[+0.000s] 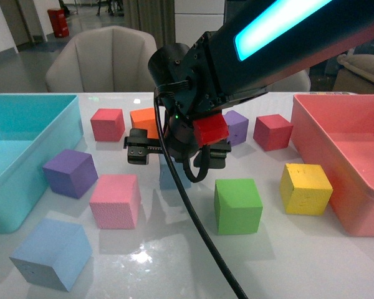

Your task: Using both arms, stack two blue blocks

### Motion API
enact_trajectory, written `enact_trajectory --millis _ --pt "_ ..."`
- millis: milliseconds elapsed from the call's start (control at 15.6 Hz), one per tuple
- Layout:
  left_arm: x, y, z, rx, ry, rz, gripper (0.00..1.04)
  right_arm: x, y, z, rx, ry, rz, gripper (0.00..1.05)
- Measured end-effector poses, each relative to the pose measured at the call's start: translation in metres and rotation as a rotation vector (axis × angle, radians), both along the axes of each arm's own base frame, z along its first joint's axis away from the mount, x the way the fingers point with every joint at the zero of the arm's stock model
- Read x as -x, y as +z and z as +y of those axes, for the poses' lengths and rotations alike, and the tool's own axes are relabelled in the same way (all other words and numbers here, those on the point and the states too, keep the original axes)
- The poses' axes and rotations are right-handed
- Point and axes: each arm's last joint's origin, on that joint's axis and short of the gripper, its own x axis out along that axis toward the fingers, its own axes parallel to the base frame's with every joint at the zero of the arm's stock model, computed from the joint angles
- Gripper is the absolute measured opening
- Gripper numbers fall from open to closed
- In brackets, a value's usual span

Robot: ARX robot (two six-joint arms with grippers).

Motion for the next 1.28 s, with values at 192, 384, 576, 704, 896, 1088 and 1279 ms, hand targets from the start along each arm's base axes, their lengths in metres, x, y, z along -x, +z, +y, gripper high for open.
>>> enact_trajectory --millis 192,384,576,704,896,1088,1279 --pt "0.000 0.000 0.000 0.000 0.000 0.000 0.98 0.003 0.015 -0.002 -0.026 -0.004 -0.039 0.98" --pt "0.000 0.000 0.000 0.000 0.000 0.000 0.98 0.013 0.077 -0.013 -0.116 -0.021 -0.204 0.98" --pt "0.000 0.000 0.000 0.000 0.000 0.000 0.98 0.063 0.146 -0.063 -0.198 -0.103 -0.471 0.98" --pt "0.000 0.000 0.000 0.000 0.000 0.000 0.98 0.210 0.175 -0.155 0.019 -0.253 -0.928 0.69" --pt "0.000 0.000 0.000 0.000 0.000 0.000 0.98 0.300 0.136 -0.223 0.148 -0.232 -0.869 0.31" --pt "0.000 0.000 0.000 0.000 0.000 0.000 0.98 0.317 0.137 -0.233 0.126 -0.247 -0.954 0.12" --pt "0.000 0.000 0.000 0.000 0.000 0.000 0.98 0.322 0.136 -0.236 0.120 -0.242 -0.978 0.01"
